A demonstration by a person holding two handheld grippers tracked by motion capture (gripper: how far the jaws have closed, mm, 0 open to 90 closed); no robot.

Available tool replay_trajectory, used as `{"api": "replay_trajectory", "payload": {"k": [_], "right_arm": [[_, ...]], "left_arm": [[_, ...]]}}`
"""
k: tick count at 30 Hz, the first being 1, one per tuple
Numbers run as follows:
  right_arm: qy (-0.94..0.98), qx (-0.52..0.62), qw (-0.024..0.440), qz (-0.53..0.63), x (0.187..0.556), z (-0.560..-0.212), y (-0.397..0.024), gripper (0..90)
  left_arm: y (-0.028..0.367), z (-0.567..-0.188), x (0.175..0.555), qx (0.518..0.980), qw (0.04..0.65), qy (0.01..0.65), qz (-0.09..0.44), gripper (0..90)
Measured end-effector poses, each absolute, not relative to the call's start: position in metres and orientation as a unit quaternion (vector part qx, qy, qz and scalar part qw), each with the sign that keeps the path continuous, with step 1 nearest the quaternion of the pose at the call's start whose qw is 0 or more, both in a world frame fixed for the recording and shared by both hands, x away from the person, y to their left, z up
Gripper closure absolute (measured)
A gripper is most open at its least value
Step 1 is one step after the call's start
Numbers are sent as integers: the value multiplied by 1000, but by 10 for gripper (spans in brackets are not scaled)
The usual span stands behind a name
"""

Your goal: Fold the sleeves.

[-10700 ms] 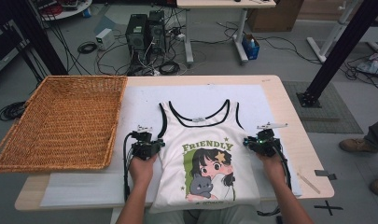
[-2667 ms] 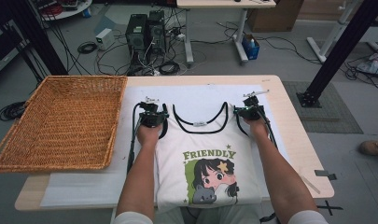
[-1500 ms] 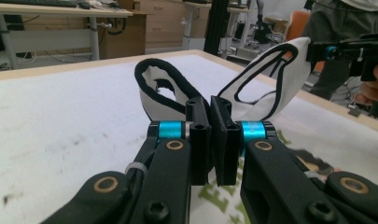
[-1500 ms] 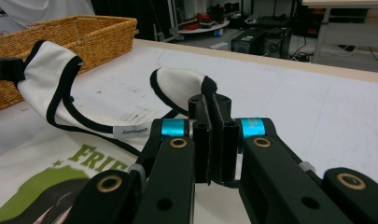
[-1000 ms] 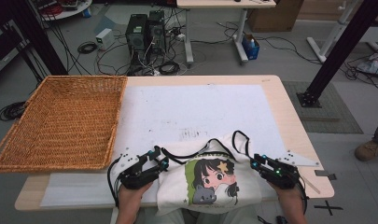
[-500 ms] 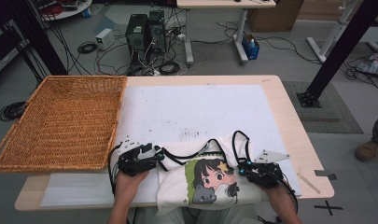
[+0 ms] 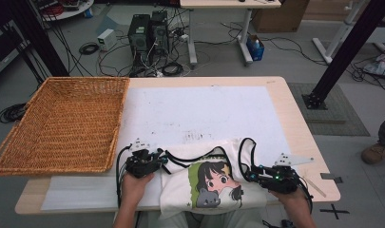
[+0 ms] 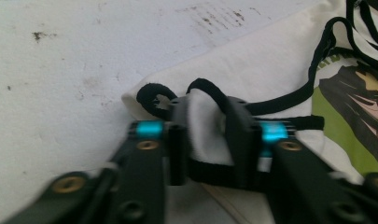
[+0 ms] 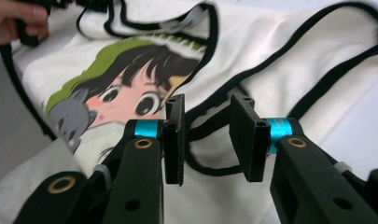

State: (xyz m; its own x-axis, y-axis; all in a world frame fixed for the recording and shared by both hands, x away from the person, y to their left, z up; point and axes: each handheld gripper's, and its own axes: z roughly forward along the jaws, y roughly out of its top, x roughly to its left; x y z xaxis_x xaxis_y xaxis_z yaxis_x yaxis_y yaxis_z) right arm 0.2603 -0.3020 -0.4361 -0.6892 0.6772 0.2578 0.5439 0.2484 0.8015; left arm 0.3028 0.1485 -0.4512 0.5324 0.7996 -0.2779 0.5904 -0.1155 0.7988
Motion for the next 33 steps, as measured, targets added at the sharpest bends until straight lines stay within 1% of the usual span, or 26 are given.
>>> {"api": "replay_trajectory", "payload": {"k": [1, 2, 3, 4, 8, 11, 12, 13, 15, 16, 17, 18, 19, 20, 22, 24, 26, 29, 30, 31, 33], "right_arm": [[783, 391, 73, 479, 262, -435, -303, 632], [783, 391, 73, 479, 262, -435, -303, 632], [779, 395, 81, 480, 265, -434, -305, 607], [775, 398, 86, 482, 267, -433, -306, 598], [764, 415, 100, 484, 272, -431, -308, 587], [752, 437, 114, 480, 278, -430, -311, 579], [749, 443, 117, 478, 280, -430, -312, 573], [747, 448, 116, 478, 282, -429, -312, 573], [746, 452, 116, 475, 283, -429, -311, 572], [747, 455, 111, 472, 286, -427, -308, 573], [749, 456, 104, 470, 287, -427, -305, 592], [754, 452, 98, 466, 287, -427, -302, 602], [754, 452, 98, 466, 287, -427, -302, 602], [767, 443, 87, 456, 283, -428, -293, 614], [784, 419, 88, 449, 275, -430, -284, 643], [796, 401, 94, 443, 266, -433, -277, 669], [807, 394, 99, 427, 263, -437, -273, 674], [822, 397, 98, 397, 264, -444, -271, 697], [823, 395, 74, 401, 266, -447, -273, 712], [823, 395, 74, 401, 266, -447, -273, 712], [819, 376, 34, 432, 266, -442, -279, 706]], "left_arm": [[149, -451, 303, 738, 470, 471, 111, 810], [149, -450, 302, 735, 478, 468, 110, 810], [150, -449, 300, 730, 491, 462, 107, 845], [149, -448, 297, 727, 505, 453, 104, 848], [151, -439, 279, 727, 568, 379, 76, 849], [151, -440, 264, 741, 584, 329, 49, 849], [150, -443, 255, 751, 588, 300, 24, 848], [150, -443, 255, 751, 588, 300, 24, 848], [146, -446, 249, 765, 581, 277, -4, 842], [144, -448, 248, 771, 576, 270, -16, 701], [142, -448, 248, 771, 572, 279, -17, 560], [143, -445, 250, 756, 577, 310, -8, 440], [143, -445, 250, 756, 577, 310, -8, 381], [145, -442, 252, 745, 585, 321, 4, 379], [149, -437, 257, 725, 596, 344, 32, 357], [152, -433, 263, 713, 597, 363, 63, 354], [155, -430, 273, 697, 603, 377, 91, 354], [155, -428, 280, 686, 608, 387, 103, 354], [154, -426, 284, 678, 613, 391, 109, 354], [154, -426, 284, 678, 613, 391, 109, 354], [151, -425, 286, 674, 619, 388, 110, 354]]}}
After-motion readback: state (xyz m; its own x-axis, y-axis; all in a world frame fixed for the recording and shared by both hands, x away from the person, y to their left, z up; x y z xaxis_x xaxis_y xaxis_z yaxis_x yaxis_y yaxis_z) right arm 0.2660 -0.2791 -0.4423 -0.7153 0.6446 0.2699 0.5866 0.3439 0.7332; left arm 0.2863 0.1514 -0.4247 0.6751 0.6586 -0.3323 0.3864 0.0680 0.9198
